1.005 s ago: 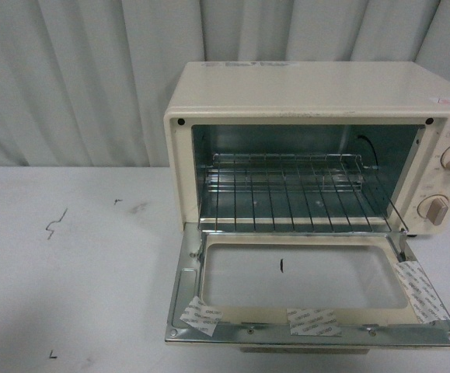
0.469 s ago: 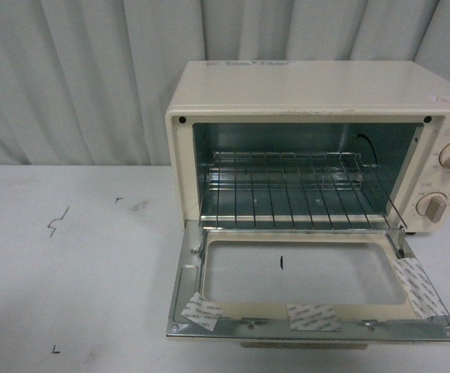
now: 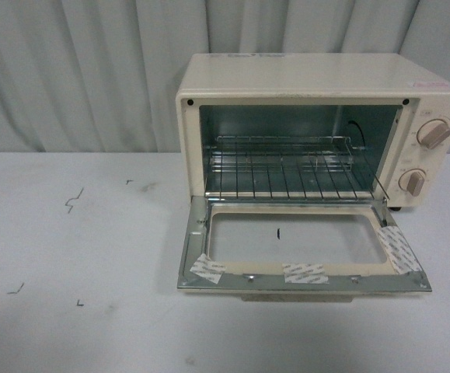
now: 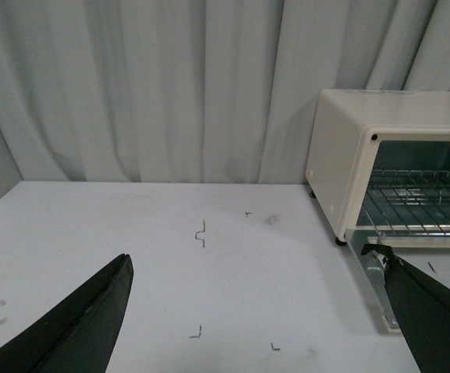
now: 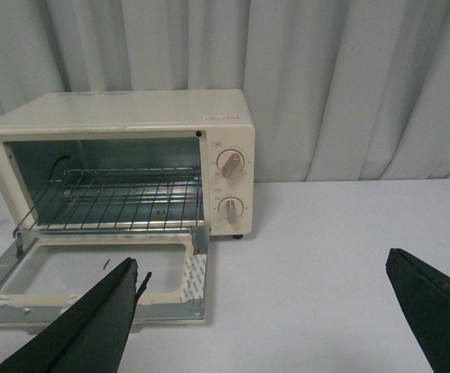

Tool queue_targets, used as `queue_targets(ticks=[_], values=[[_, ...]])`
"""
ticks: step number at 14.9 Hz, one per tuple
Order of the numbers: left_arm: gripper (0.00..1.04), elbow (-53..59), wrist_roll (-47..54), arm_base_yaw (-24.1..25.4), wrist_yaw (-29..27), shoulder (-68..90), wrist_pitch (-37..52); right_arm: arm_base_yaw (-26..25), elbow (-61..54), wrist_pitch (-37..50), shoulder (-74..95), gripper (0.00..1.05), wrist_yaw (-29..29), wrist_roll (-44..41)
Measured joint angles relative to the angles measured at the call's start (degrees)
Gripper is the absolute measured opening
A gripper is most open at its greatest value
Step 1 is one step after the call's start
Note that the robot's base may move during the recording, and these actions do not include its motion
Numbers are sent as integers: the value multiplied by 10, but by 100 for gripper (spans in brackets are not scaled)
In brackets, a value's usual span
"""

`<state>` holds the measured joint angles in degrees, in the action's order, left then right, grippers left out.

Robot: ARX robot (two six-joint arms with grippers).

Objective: Open oven

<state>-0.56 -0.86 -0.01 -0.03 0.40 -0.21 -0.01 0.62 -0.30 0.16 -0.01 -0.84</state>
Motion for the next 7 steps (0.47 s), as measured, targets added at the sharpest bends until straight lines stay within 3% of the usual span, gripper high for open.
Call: queue_targets(ticks=[7], values=[[98,0,0,0,0,0,0,0,0,1,0,98,0,0]])
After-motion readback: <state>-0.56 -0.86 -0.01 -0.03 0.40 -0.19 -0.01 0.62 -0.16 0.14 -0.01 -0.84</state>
